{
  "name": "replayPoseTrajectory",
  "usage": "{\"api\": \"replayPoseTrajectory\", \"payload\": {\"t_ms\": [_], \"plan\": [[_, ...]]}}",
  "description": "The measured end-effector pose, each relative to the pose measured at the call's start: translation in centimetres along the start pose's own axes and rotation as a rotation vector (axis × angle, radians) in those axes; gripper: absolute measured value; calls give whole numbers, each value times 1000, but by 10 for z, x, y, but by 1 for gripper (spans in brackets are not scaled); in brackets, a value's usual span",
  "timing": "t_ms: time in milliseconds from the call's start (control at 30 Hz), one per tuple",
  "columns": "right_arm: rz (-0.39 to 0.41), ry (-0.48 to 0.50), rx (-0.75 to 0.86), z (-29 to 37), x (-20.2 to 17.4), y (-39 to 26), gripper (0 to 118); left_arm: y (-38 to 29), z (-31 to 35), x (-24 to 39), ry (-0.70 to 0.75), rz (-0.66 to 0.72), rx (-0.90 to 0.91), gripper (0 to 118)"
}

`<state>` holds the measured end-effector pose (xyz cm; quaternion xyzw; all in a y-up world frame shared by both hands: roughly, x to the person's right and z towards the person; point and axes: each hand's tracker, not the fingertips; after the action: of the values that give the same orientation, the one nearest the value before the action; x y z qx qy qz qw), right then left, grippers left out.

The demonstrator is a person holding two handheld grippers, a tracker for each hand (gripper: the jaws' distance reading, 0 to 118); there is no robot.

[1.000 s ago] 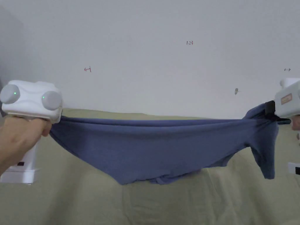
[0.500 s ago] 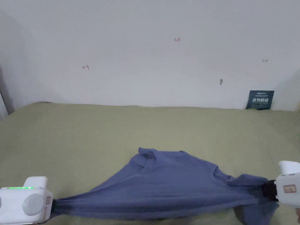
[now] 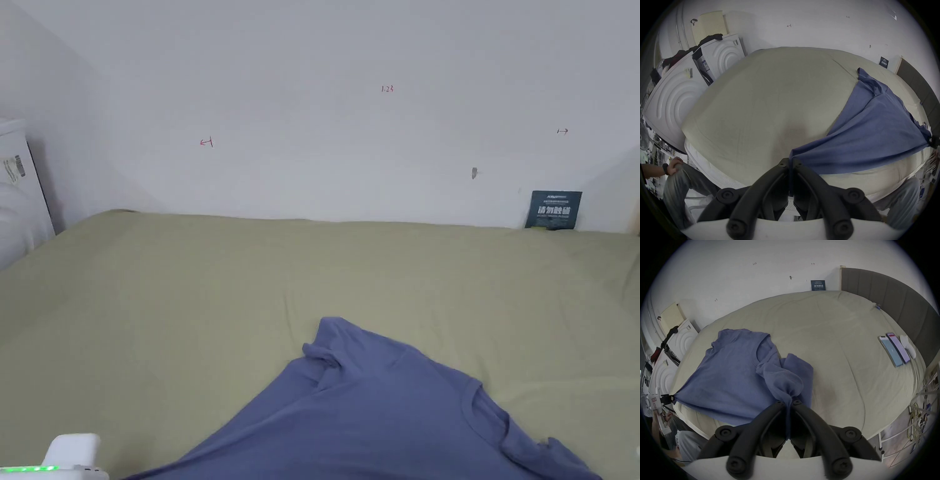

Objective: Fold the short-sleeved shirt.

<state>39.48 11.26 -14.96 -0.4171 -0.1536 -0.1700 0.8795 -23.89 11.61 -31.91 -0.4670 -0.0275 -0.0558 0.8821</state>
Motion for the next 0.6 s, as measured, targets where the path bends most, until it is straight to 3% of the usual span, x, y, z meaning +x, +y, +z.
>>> {"api": "replayPoseTrajectory", "payload": {"t_ms": [33, 67, 100, 133, 167, 267, 333, 533, 567, 600], "plan": [[-6, 1, -4, -1, 1, -1, 13, -3, 1, 0, -5, 11, 6, 0], [-12, 2, -5, 0, 2, -1, 49, -1, -7, -4, -13, 14, 12, 7], [-16, -14, 0, 6, -5, 0, 89, -3, -5, -4, -29, 19, 23, 28], [-17, -47, 13, 9, -4, 0, 116, -5, -4, -4, -55, 12, 38, 72], [-11, -41, 20, 12, -4, 0, 118, -6, -1, -5, -57, -7, 60, 115], [72, -92, 122, 34, -11, -2, 118, -10, 19, -7, -54, -23, 213, 117], [122, -95, 166, 47, -18, -6, 118, -15, 50, 1, -55, 17, 189, 117], [101, -16, 267, 76, -45, -32, 118, -37, 94, 4, -83, 41, 325, 116], [100, 5, 282, 81, -47, -35, 115, -42, 105, 5, -78, 35, 366, 106], [100, 23, 313, 88, -51, -40, 101, -51, 116, 10, -78, 16, 412, 79]]}}
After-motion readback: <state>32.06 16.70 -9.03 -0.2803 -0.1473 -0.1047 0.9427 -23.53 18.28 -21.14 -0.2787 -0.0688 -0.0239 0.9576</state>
